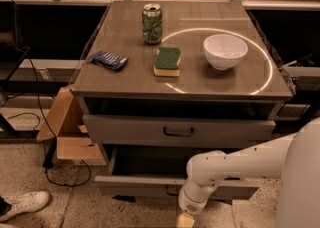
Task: Open middle drawer
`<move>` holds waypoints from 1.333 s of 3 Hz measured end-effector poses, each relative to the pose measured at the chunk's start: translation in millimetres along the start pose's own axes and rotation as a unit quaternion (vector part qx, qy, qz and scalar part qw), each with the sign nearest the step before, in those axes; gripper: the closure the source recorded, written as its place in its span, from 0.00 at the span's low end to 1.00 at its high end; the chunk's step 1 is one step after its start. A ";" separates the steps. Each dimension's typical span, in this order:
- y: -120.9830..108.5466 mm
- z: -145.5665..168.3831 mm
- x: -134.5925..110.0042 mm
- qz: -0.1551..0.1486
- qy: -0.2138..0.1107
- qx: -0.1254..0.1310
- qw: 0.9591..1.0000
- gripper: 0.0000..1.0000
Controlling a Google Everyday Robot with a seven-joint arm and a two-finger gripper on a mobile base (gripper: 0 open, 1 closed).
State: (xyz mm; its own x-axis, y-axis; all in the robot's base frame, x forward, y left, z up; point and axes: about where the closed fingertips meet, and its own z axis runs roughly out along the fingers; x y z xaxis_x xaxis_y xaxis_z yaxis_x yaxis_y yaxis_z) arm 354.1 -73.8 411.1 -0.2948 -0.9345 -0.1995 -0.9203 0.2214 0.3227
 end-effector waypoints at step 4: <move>66.9 -17.1 26.7 0.042 -0.033 0.013 0.998 0.00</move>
Offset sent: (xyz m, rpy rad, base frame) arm -0.1645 -0.0873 0.0303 -0.0060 0.0681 -0.1829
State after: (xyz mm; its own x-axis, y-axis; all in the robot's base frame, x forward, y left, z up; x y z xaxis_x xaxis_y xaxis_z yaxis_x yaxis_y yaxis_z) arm 289.0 -88.7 443.2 -0.3874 -0.8918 -0.2338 -0.8975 0.3068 0.3167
